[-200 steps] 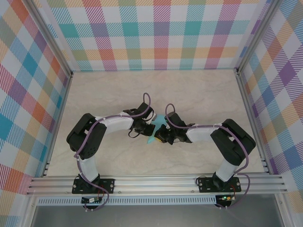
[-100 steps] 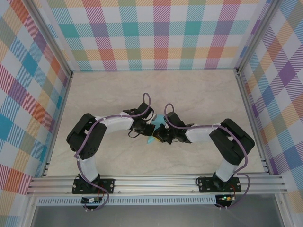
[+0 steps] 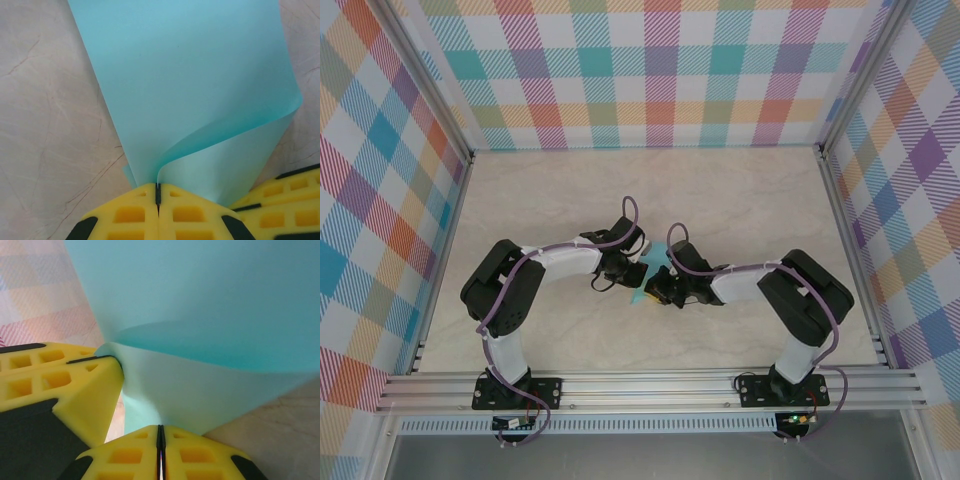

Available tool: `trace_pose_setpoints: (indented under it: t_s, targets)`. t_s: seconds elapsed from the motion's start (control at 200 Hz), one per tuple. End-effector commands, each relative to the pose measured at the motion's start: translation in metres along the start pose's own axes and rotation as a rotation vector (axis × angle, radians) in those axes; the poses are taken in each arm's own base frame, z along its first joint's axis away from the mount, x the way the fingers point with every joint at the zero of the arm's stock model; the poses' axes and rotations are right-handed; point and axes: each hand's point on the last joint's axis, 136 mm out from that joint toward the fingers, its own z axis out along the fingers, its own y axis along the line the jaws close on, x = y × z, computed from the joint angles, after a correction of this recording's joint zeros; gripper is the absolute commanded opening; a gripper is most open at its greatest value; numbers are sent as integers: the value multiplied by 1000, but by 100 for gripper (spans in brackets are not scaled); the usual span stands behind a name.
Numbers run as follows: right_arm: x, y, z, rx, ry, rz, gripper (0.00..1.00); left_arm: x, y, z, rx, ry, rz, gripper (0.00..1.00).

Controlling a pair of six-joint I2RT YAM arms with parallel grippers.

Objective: Fold a paper plane with a square sheet of paper (pick it up from the middle)

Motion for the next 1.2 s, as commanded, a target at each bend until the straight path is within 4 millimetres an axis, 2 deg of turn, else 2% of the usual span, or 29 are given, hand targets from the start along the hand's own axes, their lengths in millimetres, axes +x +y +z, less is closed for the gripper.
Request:
trace_pose_setpoints:
  t_s: [0.0,0.135,0.36,0.605,0.705,0.82,0.915,1.01,1.195]
  targets:
    - [7,13,-10,-39,-10,-36,11,21,11,13,-12,71,-9,1]
    - [13,17,-8,-63,-9,-36,11,20,9,14,-2,68,-9,1]
    - [18,23,11,-97,21,-37,11,20,9,14,-1,71,-7,1]
    - [19,-4,22,-24,22,-14,10,20,10,14,-6,70,-7,0]
    - [21,5,16,-56,15,-34,11,19,10,13,-7,69,-6,0]
    - [24,24,4,-105,-1,-85,11,18,9,13,2,67,-6,0]
    - [27,33,2,-130,0,-97,12,16,9,12,4,65,-4,0]
    - [28,33,8,-142,15,-89,12,17,9,13,8,69,-7,0]
    - [28,17,25,-87,36,-55,11,16,9,12,14,67,-11,0]
